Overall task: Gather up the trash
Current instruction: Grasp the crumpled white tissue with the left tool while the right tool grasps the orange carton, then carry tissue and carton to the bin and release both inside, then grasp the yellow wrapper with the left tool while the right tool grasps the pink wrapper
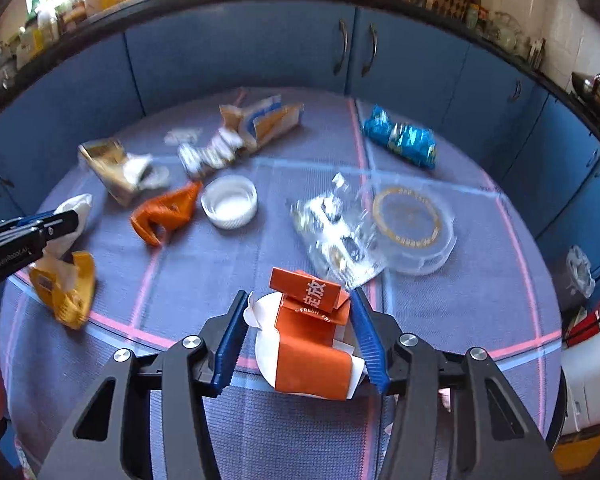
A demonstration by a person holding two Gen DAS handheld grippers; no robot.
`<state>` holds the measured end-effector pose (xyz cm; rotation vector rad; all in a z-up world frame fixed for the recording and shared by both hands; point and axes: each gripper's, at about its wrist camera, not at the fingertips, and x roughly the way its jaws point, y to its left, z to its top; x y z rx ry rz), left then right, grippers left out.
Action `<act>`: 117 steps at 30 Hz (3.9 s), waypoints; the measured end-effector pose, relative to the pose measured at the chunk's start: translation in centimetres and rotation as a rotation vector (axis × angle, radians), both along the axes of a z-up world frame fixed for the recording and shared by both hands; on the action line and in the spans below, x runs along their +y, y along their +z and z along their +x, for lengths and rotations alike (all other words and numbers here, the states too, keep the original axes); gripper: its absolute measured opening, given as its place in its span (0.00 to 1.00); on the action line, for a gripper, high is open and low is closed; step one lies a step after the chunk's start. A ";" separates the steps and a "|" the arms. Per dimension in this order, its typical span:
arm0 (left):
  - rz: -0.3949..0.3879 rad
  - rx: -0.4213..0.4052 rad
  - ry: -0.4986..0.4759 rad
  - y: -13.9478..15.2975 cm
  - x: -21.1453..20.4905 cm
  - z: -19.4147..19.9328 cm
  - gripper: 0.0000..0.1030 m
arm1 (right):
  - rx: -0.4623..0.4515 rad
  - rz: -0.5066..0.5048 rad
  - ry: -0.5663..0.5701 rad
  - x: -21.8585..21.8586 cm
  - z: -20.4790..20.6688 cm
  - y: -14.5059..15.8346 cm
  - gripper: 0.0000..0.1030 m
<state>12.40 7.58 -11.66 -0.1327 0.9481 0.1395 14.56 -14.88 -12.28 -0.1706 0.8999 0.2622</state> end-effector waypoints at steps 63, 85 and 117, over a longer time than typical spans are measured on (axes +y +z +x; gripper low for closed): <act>0.055 -0.191 -0.605 11.1 -36.2 0.4 0.26 | -0.319 0.073 -0.438 -27.6 -8.9 9.3 0.81; 0.068 -0.186 -0.708 11.4 -44.3 1.0 0.97 | -0.279 0.031 -0.556 -33.3 -9.8 7.1 0.81; 0.258 -0.136 -0.205 6.0 -14.8 -2.8 0.97 | -0.082 0.115 -0.106 -14.3 -4.9 2.9 0.81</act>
